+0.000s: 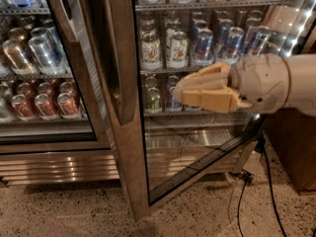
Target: Open right fridge door
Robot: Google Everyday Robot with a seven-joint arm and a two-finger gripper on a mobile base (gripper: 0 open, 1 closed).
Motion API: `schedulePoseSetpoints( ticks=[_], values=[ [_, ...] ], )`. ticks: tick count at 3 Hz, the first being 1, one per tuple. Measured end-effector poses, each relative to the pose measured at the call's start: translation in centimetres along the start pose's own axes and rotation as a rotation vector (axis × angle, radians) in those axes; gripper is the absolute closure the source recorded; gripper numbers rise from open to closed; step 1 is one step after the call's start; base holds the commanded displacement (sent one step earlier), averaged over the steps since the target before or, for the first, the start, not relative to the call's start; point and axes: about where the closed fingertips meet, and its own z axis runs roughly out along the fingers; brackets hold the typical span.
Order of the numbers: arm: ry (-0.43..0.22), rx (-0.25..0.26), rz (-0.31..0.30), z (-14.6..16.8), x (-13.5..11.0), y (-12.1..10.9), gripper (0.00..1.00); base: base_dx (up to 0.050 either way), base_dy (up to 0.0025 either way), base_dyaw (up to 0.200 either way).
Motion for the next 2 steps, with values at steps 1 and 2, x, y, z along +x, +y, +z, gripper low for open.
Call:
schedulePoseSetpoints(
  ticks=[1,2],
  values=[
    [-0.027,0.067,0.078,0.7,4.5,1.7,1.0,0.0,0.0,0.0],
    [-0.078,0.076,0.087,1.4,5.6,5.4,1.0,0.0,0.0,0.0]
  ],
)
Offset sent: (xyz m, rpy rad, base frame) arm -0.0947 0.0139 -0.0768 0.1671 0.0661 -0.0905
